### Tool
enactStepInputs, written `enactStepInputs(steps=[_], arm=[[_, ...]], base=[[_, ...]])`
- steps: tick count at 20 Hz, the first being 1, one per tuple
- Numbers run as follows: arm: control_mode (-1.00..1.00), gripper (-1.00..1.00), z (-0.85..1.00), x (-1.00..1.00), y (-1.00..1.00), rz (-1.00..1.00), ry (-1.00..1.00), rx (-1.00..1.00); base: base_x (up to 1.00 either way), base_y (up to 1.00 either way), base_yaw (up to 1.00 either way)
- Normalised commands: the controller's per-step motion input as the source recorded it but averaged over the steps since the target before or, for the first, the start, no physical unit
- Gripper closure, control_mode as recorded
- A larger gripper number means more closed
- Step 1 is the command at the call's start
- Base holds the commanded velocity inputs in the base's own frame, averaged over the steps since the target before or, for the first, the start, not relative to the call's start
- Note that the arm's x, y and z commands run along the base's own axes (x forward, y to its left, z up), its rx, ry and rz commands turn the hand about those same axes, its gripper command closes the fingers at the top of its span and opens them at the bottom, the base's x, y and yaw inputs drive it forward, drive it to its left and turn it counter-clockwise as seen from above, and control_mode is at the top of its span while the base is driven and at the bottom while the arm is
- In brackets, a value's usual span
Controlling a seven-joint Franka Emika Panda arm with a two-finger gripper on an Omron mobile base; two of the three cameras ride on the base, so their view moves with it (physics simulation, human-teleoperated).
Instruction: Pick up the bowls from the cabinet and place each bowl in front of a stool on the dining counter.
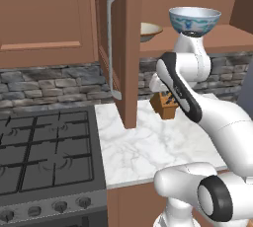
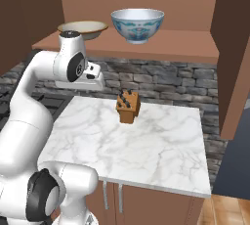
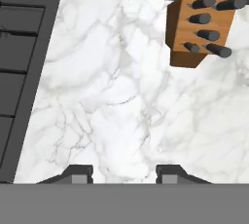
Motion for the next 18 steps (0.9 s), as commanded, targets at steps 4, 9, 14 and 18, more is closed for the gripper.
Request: enactStepInputs(steps=[4, 9, 14, 18], arm=[[-1.00, -1.00, 0.00, -0.25, -0.13, -0.02, 0.01, 0.00], [-1.00, -1.00, 0.19, -0.45, -0.77, -0.37, 0.00, 0.04], [-1.00, -1.00, 0.18, -0.33, -0.81, -0.58, 0.00, 0.12], [-1.00, -1.00, 0.24, -0.22, -0.35, -0.56, -0.04, 0.12]], base=[[0.00, 0.00, 0.00], [0.00, 0.00, 0.00], [0.00, 0.00, 0.00], [0.00, 0.00, 0.00]])
